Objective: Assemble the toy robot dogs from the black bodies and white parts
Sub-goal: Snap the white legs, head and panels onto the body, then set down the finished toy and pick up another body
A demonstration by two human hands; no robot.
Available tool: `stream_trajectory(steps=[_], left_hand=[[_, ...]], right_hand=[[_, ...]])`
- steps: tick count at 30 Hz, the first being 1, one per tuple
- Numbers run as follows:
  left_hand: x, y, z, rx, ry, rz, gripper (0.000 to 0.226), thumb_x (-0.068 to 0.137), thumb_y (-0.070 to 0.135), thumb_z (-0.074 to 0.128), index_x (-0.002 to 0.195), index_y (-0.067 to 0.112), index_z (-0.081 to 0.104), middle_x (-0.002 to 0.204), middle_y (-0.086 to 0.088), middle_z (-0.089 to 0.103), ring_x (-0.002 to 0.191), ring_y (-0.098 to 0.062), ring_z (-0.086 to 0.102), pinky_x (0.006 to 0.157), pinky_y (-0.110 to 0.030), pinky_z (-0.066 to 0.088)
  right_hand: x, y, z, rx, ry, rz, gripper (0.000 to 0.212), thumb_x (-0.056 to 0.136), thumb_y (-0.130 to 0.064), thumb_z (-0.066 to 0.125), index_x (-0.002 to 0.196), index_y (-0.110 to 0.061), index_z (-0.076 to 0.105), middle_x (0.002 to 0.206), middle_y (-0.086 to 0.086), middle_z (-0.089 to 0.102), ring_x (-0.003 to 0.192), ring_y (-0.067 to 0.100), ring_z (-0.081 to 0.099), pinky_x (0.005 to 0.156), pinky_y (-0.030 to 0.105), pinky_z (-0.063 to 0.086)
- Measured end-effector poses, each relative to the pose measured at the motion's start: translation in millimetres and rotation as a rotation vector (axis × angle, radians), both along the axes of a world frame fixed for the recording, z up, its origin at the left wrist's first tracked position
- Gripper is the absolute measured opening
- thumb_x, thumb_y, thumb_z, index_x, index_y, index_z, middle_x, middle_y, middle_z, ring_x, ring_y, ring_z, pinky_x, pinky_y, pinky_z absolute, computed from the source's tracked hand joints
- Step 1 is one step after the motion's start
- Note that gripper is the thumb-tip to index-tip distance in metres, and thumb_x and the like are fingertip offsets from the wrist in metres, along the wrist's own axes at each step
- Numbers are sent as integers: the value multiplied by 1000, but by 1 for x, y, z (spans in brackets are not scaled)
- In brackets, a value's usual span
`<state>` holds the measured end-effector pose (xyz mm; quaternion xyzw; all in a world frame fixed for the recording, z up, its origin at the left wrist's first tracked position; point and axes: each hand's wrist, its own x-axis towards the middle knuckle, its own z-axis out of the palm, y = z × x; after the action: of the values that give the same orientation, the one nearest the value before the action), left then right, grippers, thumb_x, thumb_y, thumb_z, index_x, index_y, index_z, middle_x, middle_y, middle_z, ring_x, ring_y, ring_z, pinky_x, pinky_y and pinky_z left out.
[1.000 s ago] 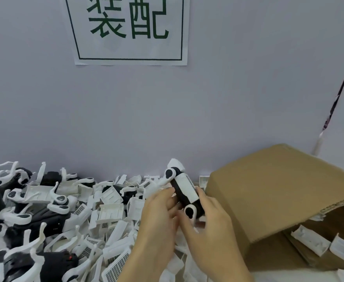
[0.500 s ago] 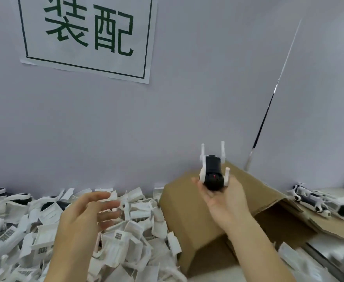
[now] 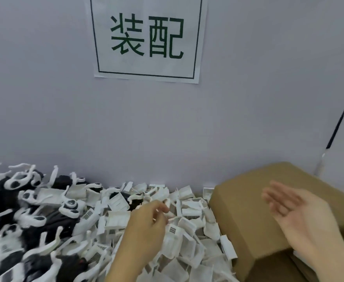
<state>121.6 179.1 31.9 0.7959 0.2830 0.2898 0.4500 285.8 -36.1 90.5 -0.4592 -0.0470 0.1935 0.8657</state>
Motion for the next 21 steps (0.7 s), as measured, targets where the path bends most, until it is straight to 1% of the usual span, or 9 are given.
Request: stream_trajectory(steps=[2,3,7,10,12,15,17,19,21], left_hand=[[-2,5,-4,37,53,-13,30,102,12,46,92,32,66,82,2,72,63,-21,63,55,-25,49],[-2,6,-6,46,73,-17,31,103,13,44,94,34,65,85,3,72,64,-19,64,55,-22,50],[-4,7,-8,71,150,-33,39,101,7,36,97,34,64,90,3,70,74,-16,66,61,-23,53],[-1,3,-9,150,192,-23,34,102,11,37,104,32,64,97,1,69,53,-10,55,50,-19,45],[-1,1,-9,197,228,5,28,102,19,40,106,31,64,100,3,68,48,-5,49,51,-16,38],[-7,4,0,258,373,-3,24,102,33,45,121,31,60,116,10,62,74,-3,57,68,-22,45],[-4,18,13,336,523,-30,36,102,40,49,135,28,53,132,9,54,97,-7,55,82,-24,41],[9,40,27,389,621,-28,42,101,39,51,139,21,49,138,4,51,108,-13,53,85,-26,39],[28,66,39,464,717,12,41,102,33,49,138,14,46,137,-6,52,117,-24,53,90,-32,44]], right_hand=[[-26,26,-22,-129,-68,108,28,102,-9,44,94,1,69,69,15,70,50,19,67,42,18,50],[-38,39,-34,-194,-108,182,28,102,-5,45,91,3,70,63,17,68,44,21,64,38,20,47],[-61,69,-70,-443,-278,418,29,101,6,48,89,4,75,65,23,67,47,29,60,43,28,41],[-60,75,-82,-498,-303,448,28,101,7,48,90,4,74,62,21,66,48,29,58,41,27,41],[-59,77,-87,-496,-272,471,26,100,9,48,91,8,72,59,21,65,42,28,56,36,25,41],[-58,79,-92,-483,-222,467,24,99,10,49,89,10,71,56,22,63,37,27,53,33,24,38],[-55,80,-96,-474,-221,460,27,99,12,48,86,10,72,57,24,62,38,28,54,37,26,41],[-52,81,-100,-478,-223,461,30,99,12,48,82,8,73,60,27,62,47,32,57,49,33,45],[-51,82,-104,-502,-260,492,31,97,13,50,80,4,74,65,29,66,58,34,60,62,37,45]])
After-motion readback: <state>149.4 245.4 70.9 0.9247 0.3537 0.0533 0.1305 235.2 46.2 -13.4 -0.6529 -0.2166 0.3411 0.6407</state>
